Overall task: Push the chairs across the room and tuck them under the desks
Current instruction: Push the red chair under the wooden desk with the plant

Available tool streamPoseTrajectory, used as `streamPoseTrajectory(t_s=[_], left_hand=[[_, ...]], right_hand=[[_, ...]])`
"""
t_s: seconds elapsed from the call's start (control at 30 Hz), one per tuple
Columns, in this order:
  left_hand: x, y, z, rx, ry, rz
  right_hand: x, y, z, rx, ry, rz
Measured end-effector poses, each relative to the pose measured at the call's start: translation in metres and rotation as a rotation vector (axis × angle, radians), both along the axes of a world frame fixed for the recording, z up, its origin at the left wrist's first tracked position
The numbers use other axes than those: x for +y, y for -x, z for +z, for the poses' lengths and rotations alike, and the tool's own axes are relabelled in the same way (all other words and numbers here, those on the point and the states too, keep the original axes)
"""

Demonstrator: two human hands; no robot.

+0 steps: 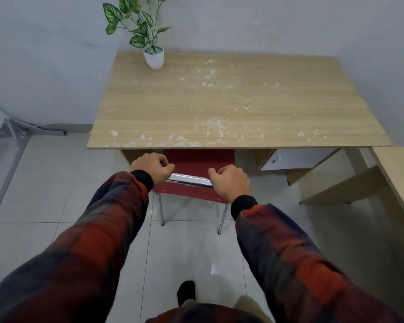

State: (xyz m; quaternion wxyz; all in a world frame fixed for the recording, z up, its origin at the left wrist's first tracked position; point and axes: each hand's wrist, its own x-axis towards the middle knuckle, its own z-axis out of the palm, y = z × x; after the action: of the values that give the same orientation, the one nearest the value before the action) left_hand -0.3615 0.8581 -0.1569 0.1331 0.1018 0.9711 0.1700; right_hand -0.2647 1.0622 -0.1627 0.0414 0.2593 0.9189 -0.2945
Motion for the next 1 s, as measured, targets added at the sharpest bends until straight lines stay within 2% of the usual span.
streamPoseTrajectory(t_s=[0.1,0.2,0.5,0.7,1.0], left_hand=[[-0.005,0.013,-0.001,-0.007,0.015,0.015],[-0.001,0.024,0.000,-0.031,-0.001,0.048],[0.071,0.025,-0.001,-0.063,0.055,0.059],[0.077,0.023,0.008,-0.122,0.141,0.086],[0.074,0.005,0.009,-0.119,0.154,0.143]], right_hand=[[-0.005,0.010,0.000,0.090,0.000,0.016],[0.002,0.024,-0.001,0.086,0.038,0.095],[0.084,0.050,-0.003,0.095,0.060,0.200],[0.088,0.049,0.003,0.071,0.003,0.239],[0.085,0.043,0.004,0.049,0.025,0.254]])
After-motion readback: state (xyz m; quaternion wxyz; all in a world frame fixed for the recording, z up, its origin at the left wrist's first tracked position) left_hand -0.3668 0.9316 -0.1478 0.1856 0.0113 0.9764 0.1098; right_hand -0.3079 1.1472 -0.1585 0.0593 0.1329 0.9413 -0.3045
